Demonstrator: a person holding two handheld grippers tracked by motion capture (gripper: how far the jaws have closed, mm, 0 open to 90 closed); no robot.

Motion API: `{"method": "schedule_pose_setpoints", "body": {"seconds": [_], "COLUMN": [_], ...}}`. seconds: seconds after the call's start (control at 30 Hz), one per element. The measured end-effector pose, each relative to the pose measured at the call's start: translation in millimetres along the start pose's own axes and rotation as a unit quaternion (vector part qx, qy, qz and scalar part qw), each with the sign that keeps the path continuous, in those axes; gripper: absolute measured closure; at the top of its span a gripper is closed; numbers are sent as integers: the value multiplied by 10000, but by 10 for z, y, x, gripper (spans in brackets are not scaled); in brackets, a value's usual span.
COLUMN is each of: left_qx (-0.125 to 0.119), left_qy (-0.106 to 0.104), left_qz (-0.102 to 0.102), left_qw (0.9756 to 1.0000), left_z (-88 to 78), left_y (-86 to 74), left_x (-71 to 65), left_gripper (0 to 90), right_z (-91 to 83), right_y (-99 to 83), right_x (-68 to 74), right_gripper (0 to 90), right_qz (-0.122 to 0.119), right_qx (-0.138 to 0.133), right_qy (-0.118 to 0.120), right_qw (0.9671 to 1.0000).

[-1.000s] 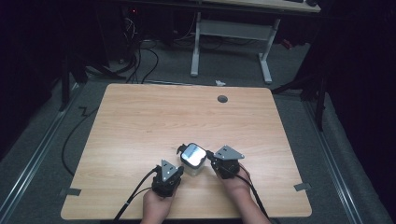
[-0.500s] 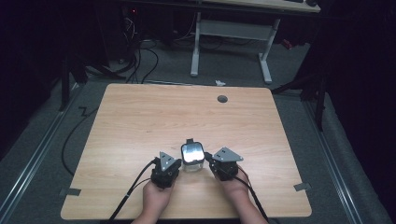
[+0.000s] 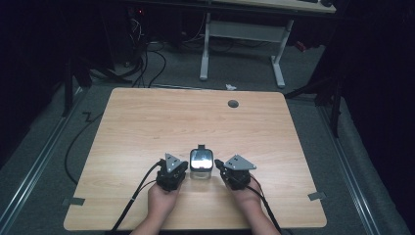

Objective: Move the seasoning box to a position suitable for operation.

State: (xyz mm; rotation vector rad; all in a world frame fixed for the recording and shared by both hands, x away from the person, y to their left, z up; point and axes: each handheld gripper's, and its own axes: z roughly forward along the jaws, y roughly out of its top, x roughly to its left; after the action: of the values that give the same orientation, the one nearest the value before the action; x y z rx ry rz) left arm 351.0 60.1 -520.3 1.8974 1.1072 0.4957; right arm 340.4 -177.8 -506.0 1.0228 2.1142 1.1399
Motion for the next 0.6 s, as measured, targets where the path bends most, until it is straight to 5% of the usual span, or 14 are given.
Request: {"method": "schedule_pose_setpoints", "body": {"seconds": [0.6], "left_qx": [-34], "left_qy": [23], "left_qz": [105], "left_qw": [9999], "left_z": [-262], "left_y": [-56], "left_x": [272], "left_gripper": [663], "right_z": [-263], "right_y": [-160], "right_x": [-191], "right_gripper": [833], "right_qz": [311], "right_qx": [-95], "right_qy": [-295], "right_qw": [9990]}}
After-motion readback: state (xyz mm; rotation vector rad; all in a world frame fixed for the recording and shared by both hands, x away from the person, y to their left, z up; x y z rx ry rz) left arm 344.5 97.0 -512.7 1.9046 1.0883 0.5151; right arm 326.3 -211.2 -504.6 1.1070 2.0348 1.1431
